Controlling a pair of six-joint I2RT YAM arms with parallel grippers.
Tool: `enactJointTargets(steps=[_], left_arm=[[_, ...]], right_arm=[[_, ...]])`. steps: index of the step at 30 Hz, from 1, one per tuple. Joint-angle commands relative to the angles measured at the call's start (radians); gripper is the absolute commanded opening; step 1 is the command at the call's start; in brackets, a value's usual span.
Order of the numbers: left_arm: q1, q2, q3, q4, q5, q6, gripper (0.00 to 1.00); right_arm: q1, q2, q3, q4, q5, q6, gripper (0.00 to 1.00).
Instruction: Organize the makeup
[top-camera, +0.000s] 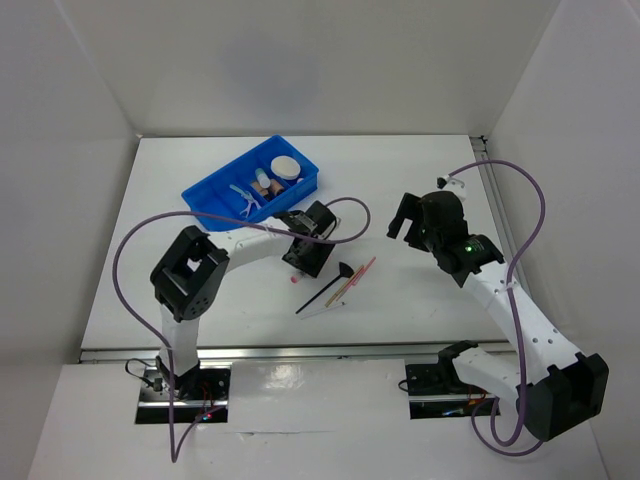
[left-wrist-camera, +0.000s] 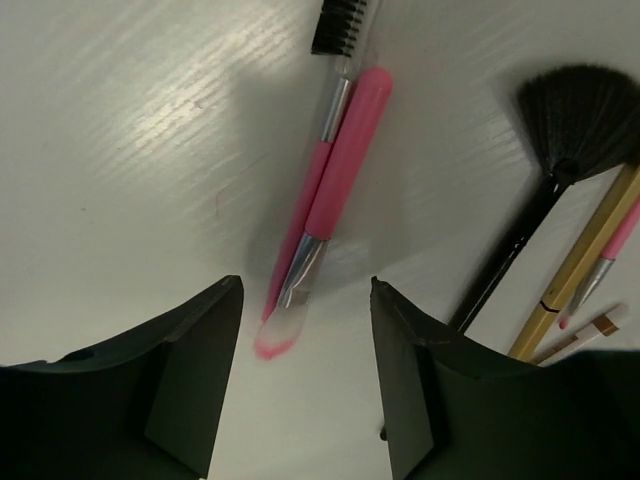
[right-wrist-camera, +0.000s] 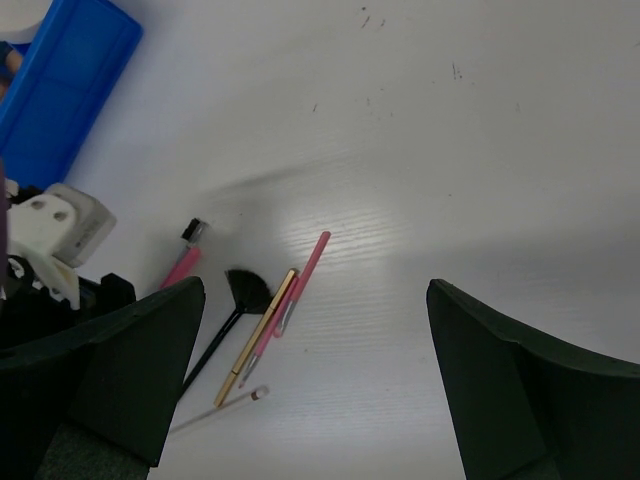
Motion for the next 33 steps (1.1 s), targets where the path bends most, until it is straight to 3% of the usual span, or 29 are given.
enactJointTargets(steps=[1, 4, 9, 13, 21, 33], left_arm=[[-0.009, 0.036, 0.014, -0.009, -0.033, 0.009, 0.65], [-0.009, 0.036, 0.005, -0.019, -0.033, -0.014, 0.58], [-0.051, 0.027, -0.032, 0.001, -0.065, -0.032, 0.29], [-0.073, 0.026, -0.010, -0.021, -0.111, -0.042, 0.12], [-0.082, -0.074, 0.046, -0.150, -0.070, 0.001, 0.00], [0.011, -0.171, 0.085, -0.175, 0.074, 0.006, 0.00]], right_arm=[[-0.004, -0.023, -0.005, 0.016, 0.006, 0.009, 1.00], [-0.004, -0.023, -0.005, 0.016, 0.006, -0.001, 1.00], [-0.004, -0.023, -0.005, 0.016, 0.016, -0.001, 1.00], [-0.004, -0.012, -0.005, 0.016, 0.016, -0.001, 1.00], [-0.004, -0.012, -0.005, 0.016, 0.016, -0.001, 1.00], [-0.004, -0.012, -0.014, 0.025, 0.006, -0.001, 1.00]])
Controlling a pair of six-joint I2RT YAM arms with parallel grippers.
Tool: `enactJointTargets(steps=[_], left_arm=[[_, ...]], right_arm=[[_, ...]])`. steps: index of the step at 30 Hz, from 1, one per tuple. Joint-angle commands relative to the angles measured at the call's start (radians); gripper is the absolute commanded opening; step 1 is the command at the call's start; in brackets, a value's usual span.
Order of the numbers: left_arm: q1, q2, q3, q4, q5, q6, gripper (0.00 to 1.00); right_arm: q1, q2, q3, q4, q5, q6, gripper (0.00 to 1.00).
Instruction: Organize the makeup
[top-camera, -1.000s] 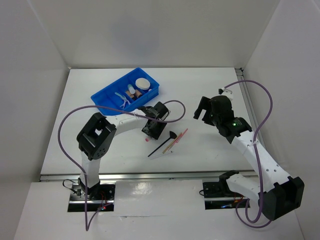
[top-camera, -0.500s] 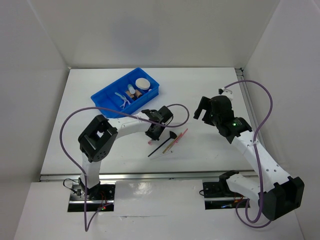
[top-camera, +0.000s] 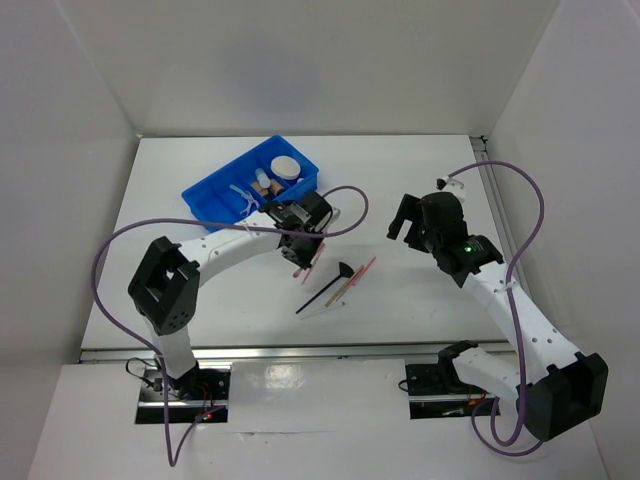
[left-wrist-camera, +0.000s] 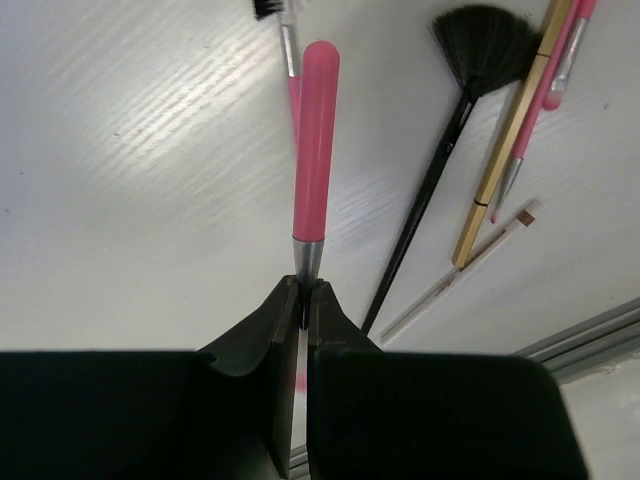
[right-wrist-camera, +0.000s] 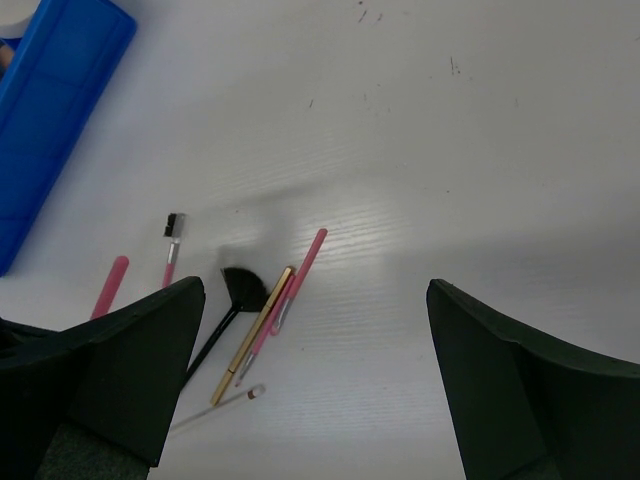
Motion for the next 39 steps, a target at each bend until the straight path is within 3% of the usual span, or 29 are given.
enactJointTargets(steps=[1, 6, 17, 25, 28, 29, 31, 33, 36, 39], left_arm=[[0.070, -0.043, 0.030, -0.006, 0.043, -0.015, 0.00], [0.267, -0.053, 0.096, -0.015, 0.056, -0.184, 0.00], [0.675, -0.150, 0.035, 0.044, 0.041, -0.516, 0.00], [0.743, -0.057, 0.039, 0.066, 0.017, -0.647, 0.01], [0.752, -0.035, 0.057, 0.057, 0.006, -0.647, 0.28], [0.752, -0.026, 0.058, 0.068, 0.006, -0.647, 0.50], [0.752, -0.026, 0.082, 0.068, -0.005, -0.636, 0.66], [0.752, -0.035, 0.091, 0.068, -0.005, -0.622, 0.75], [0.741, -0.064, 0.100, 0.089, -0.005, -0.564, 0.76], [0.655, -0.130, 0.100, 0.129, -0.026, -0.435, 0.63]], right_arm=[[-0.004, -0.012, -0.005, 0.025, 0.006, 0.000, 1.00], [-0.004, -0.012, -0.005, 0.025, 0.006, 0.000, 1.00], [-0.004, -0.003, -0.005, 0.034, -0.003, 0.000, 1.00], [-0.004, 0.006, 0.013, 0.025, -0.003, 0.000, 1.00], [-0.004, -0.003, 0.013, 0.015, 0.006, -0.009, 1.00], [-0.004, -0.003, 0.013, 0.015, 0.006, -0.009, 1.00], [-0.004, -0.003, 0.013, 0.015, 0.006, -0.009, 1.00], [-0.004, -0.003, 0.022, 0.006, 0.015, -0.009, 1.00], [-0.004, -0.003, 0.022, 0.006, 0.015, -0.009, 1.00], [-0.004, -0.003, 0.022, 0.006, 0.015, -0.009, 1.00]])
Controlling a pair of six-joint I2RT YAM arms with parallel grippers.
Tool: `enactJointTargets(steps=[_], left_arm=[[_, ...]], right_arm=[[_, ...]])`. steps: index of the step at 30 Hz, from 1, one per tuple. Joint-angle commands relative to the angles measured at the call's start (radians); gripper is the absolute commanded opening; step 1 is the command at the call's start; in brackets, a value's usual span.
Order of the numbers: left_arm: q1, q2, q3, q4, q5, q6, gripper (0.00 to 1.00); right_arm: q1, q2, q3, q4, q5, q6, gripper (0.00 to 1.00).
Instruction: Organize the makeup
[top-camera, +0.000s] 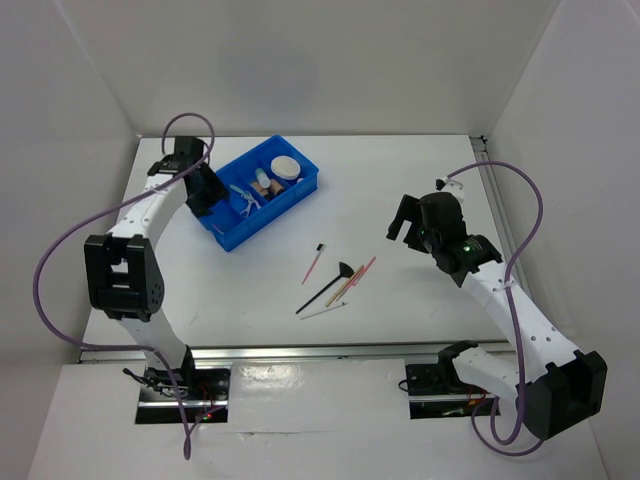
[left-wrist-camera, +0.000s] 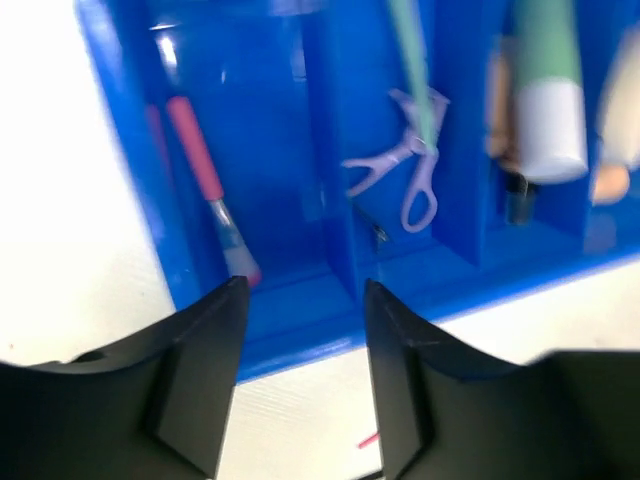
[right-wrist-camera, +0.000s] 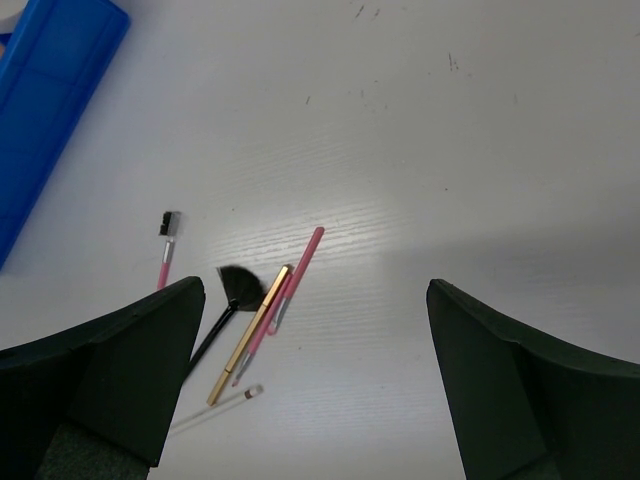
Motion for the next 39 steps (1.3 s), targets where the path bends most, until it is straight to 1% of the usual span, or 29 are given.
enactJointTargets(steps=[1, 2, 3, 4, 6, 7, 8, 9, 10, 12, 13, 16, 20, 23, 24, 26, 28, 29, 31, 32, 35, 36, 39], left_arm=[[-0.150, -0.111, 0.022, 0.088, -0.020, 0.159, 0.61], [-0.198, -0.148, 0.002, 0.113, -0.020, 0.253, 0.57], [-0.247, -0.163, -0.021, 0.139, -0.020, 0.294, 0.57], [-0.346, -0.163, -0.039, 0.153, -0.030, 0.322, 0.57], [-0.425, -0.157, -0.076, 0.153, -0.044, 0.385, 0.61], [-0.483, -0.138, -0.076, 0.138, -0.058, 0.385, 0.63], [-0.506, -0.115, -0.076, 0.110, -0.087, 0.385, 0.64], [-0.529, -0.067, -0.076, 0.110, -0.087, 0.385, 0.67], [-0.572, -0.043, -0.076, 0.095, -0.098, 0.385, 0.67], [-0.617, 0.002, -0.064, 0.095, -0.122, 0.394, 0.68], [-0.658, 0.049, -0.055, 0.086, -0.141, 0.395, 0.69], [-0.709, 0.119, -0.017, 0.075, -0.141, 0.395, 0.69], [-0.723, 0.230, 0.006, 0.075, -0.141, 0.384, 0.64], [-0.734, 0.252, 0.016, 0.075, -0.141, 0.384, 0.59], [-0.734, 0.266, 0.016, 0.075, -0.141, 0.384, 0.56], [-0.734, 0.280, 0.016, 0.075, -0.132, 0.384, 0.52], [-0.734, 0.292, 0.006, 0.075, -0.144, 0.384, 0.44], [-0.734, 0.301, 0.006, 0.064, -0.144, 0.384, 0.34], [-0.734, 0.301, 0.006, 0.054, -0.155, 0.384, 0.24], [-0.734, 0.301, 0.006, 0.053, -0.164, 0.384, 0.15], [-0.734, 0.291, 0.045, 0.021, -0.155, 0.405, 0.02], [-0.734, 0.269, 0.069, 0.012, -0.155, 0.419, 0.00], [-0.734, 0.219, 0.114, -0.017, -0.130, 0.441, 0.00]], right_arm=[[-0.004, -0.010, 0.026, 0.005, 0.015, -0.008, 1.00], [-0.004, -0.010, 0.026, 0.005, 0.006, -0.008, 1.00], [-0.004, -0.010, 0.026, 0.005, 0.006, -0.008, 1.00], [-0.004, -0.010, 0.026, 0.014, 0.006, 0.001, 1.00], [-0.004, -0.010, 0.026, 0.014, -0.003, 0.001, 1.00], [-0.004, -0.010, 0.026, 0.014, -0.003, 0.001, 1.00], [-0.004, -0.010, 0.026, 0.014, -0.003, 0.001, 1.00], [-0.004, -0.010, 0.026, 0.014, -0.003, 0.001, 1.00], [-0.004, -0.010, 0.026, 0.014, -0.003, 0.001, 1.00], [-0.004, -0.010, 0.026, 0.014, -0.003, 0.001, 1.00], [-0.004, -0.019, 0.026, 0.003, -0.003, 0.001, 1.00], [-0.004, -0.030, 0.026, 0.003, 0.007, 0.001, 1.00], [-0.004, -0.039, 0.017, -0.006, 0.007, 0.001, 1.00], [-0.004, -0.039, 0.017, -0.006, 0.007, 0.001, 1.00], [-0.004, -0.039, 0.017, -0.015, 0.016, 0.001, 1.00], [-0.004, -0.039, 0.017, -0.015, 0.016, 0.001, 1.00], [-0.004, -0.039, 0.008, -0.015, 0.016, 0.001, 1.00], [-0.004, -0.039, 0.008, -0.015, 0.016, 0.001, 1.00], [-0.004, -0.039, 0.008, -0.006, 0.016, 0.001, 1.00], [-0.004, -0.039, 0.008, -0.006, 0.016, 0.001, 1.00], [-0.004, -0.039, 0.008, -0.006, 0.016, 0.001, 1.00], [-0.004, -0.039, -0.001, -0.006, 0.016, 0.001, 1.00], [-0.004, -0.039, -0.001, -0.006, 0.016, 0.001, 1.00]])
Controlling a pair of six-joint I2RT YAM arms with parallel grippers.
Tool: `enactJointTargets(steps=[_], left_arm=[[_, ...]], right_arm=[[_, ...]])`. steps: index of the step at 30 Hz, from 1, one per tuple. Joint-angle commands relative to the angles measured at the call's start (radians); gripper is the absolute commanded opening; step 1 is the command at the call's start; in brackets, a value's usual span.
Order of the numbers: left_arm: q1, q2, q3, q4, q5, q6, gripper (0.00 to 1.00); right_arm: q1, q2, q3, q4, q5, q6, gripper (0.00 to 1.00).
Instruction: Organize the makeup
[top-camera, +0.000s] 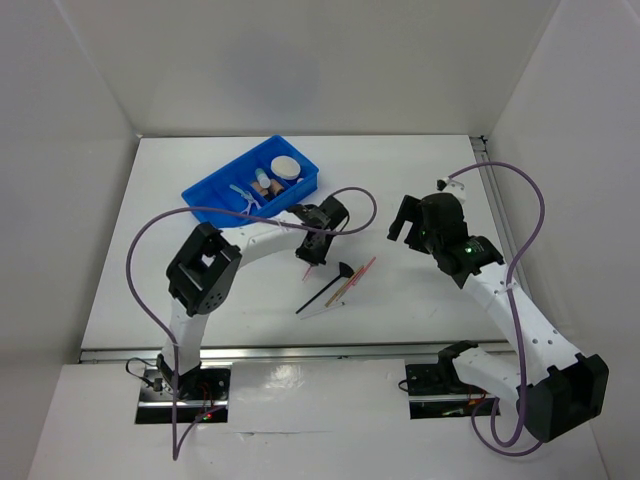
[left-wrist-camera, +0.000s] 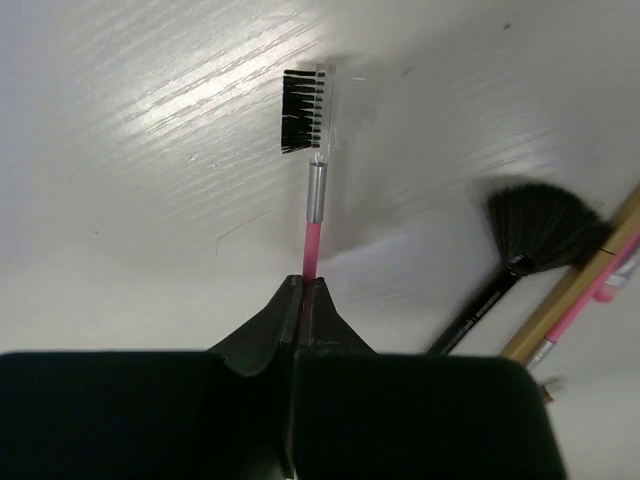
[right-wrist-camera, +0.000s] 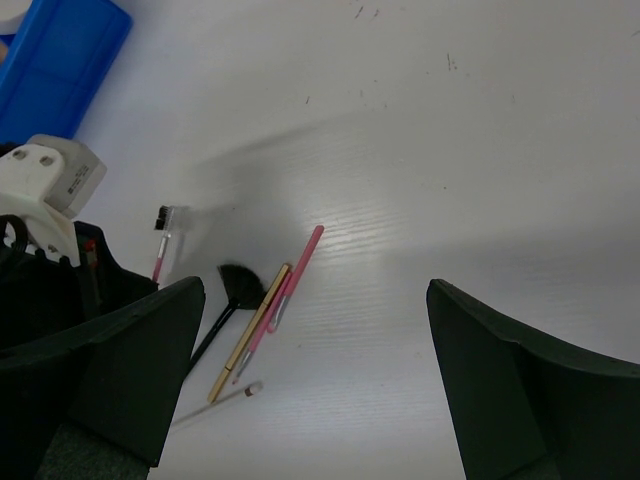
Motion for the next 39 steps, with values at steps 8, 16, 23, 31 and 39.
enactJointTargets(steps=[8, 16, 23, 31, 39], left_arm=[[0.221, -0.284, 0.102, -0.079, 0.187, -0.013, 0.00], [0.581, -0.407, 0.027, -0.125, 0.188, -0.224, 0.00], [0.722, -0.405, -0.078, -0.041, 0.215, -0.399, 0.00], [0.742, -0.324, -0.124, 0.023, 0.153, -0.565, 0.00], [0.761, -0.253, -0.066, -0.007, 0.085, -0.599, 0.25]], right_arm=[[-0.004, -0.035, -0.001, 0.003, 0.025, 0.000, 1.00], [-0.004, -0.035, -0.001, 0.012, 0.016, 0.000, 1.00], [-0.004, -0.008, -0.001, 0.021, 0.016, 0.000, 1.00], [-0.004, -0.007, 0.019, 0.012, 0.016, 0.000, 1.00], [-0.004, -0.007, 0.019, 0.003, 0.025, -0.009, 1.00]])
